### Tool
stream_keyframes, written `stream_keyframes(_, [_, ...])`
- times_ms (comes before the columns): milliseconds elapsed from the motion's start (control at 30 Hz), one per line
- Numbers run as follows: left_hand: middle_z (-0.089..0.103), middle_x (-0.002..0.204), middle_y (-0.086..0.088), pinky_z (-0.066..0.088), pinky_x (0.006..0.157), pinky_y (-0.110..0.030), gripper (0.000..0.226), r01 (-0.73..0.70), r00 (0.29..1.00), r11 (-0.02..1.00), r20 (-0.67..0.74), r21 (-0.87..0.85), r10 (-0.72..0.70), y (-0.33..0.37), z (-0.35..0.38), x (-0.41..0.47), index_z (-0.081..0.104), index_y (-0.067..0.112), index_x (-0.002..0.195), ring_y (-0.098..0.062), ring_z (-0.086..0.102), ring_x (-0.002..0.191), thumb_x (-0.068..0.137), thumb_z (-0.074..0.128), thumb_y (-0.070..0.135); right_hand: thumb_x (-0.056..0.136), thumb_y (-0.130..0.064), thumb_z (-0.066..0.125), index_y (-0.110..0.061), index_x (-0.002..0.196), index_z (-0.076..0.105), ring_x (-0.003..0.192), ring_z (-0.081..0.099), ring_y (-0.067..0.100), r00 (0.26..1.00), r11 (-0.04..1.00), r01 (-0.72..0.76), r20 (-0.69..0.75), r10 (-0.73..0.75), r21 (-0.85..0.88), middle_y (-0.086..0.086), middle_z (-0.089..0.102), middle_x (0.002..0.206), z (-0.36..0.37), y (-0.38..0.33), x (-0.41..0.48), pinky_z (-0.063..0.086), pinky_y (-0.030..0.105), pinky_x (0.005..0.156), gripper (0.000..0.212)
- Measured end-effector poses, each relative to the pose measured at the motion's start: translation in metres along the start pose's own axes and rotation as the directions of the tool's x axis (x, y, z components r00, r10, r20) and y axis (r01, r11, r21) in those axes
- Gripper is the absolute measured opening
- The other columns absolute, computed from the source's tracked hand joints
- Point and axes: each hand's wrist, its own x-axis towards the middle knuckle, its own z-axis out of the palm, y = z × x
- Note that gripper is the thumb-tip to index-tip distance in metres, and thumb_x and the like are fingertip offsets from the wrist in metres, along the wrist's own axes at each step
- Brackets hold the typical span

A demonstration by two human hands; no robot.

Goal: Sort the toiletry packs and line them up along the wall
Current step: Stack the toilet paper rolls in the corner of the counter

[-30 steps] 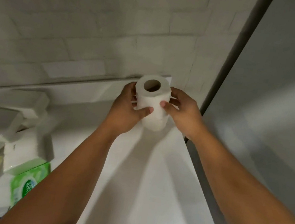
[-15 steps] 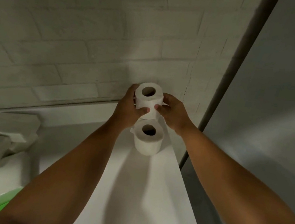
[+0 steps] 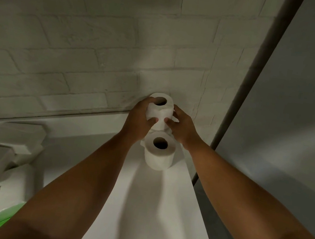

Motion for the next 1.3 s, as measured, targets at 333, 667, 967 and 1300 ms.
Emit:
stream_keyframes(333, [0.044, 0.151, 0.000, 0.037, 0.109, -0.029, 0.074, 0.016, 1.000, 0.996, 0.013, 0.086, -0.017, 0.008, -0.009, -0.010, 0.038, 0.023, 0.149, -0.019, 0.045, 0.135, 0.085, 0.075, 0.017, 0.092, -0.035, 0.063, -0.032, 0.138, 0.047, 0.120, 0.055, 0.016, 0.999, 0.989, -0.034, -0.019, 0.032, -0.142, -0.004, 0.058, 0.134, -0.002, -0.012, -0.012, 0.046, 0.038, 0.104, 0.050])
stream_keyframes(667, [0.052, 0.141, 0.004, 0.034, 0.102, -0.023, 0.049, -0.038, 0.997, 0.973, -0.050, 0.226, 0.050, 0.030, -0.075, -0.111, 0.052, 0.023, 0.136, -0.019, 0.046, 0.128, 0.090, 0.068, 0.027, 0.092, -0.021, 0.064, -0.017, 0.135, 0.054, 0.124, 0.052, 0.018, 0.958, 0.932, 0.224, -0.110, -0.264, -0.286, 0.001, 0.054, 0.140, 0.033, -0.070, -0.110, 0.040, 0.028, 0.106, 0.045])
stream_keyframes(967, [0.055, 0.135, 0.007, 0.031, 0.102, -0.012, 0.041, 0.031, 0.997, 0.957, -0.073, 0.289, -0.010, -0.001, -0.187, -0.268, 0.062, 0.022, 0.128, -0.017, 0.048, 0.127, 0.087, 0.070, 0.026, 0.092, -0.026, 0.064, -0.024, 0.135, 0.055, 0.136, 0.039, 0.006, 0.954, 0.920, 0.297, 0.103, -0.280, -0.256, -0.007, 0.048, 0.143, 0.134, -0.105, -0.221, 0.028, 0.020, 0.112, 0.044])
stream_keyframes(1300, [0.054, 0.136, 0.011, 0.035, 0.106, -0.023, 0.040, 0.189, 0.981, 0.926, -0.094, 0.327, -0.167, -0.054, -0.330, -0.440, 0.061, 0.027, 0.127, -0.011, 0.046, 0.127, 0.089, 0.071, 0.028, 0.090, -0.026, 0.067, -0.028, 0.134, 0.056, 0.134, 0.040, 0.001, 0.892, 0.936, 0.314, 0.386, -0.233, -0.161, -0.012, 0.050, 0.141, 0.307, -0.133, -0.344, 0.030, 0.015, 0.111, 0.045])
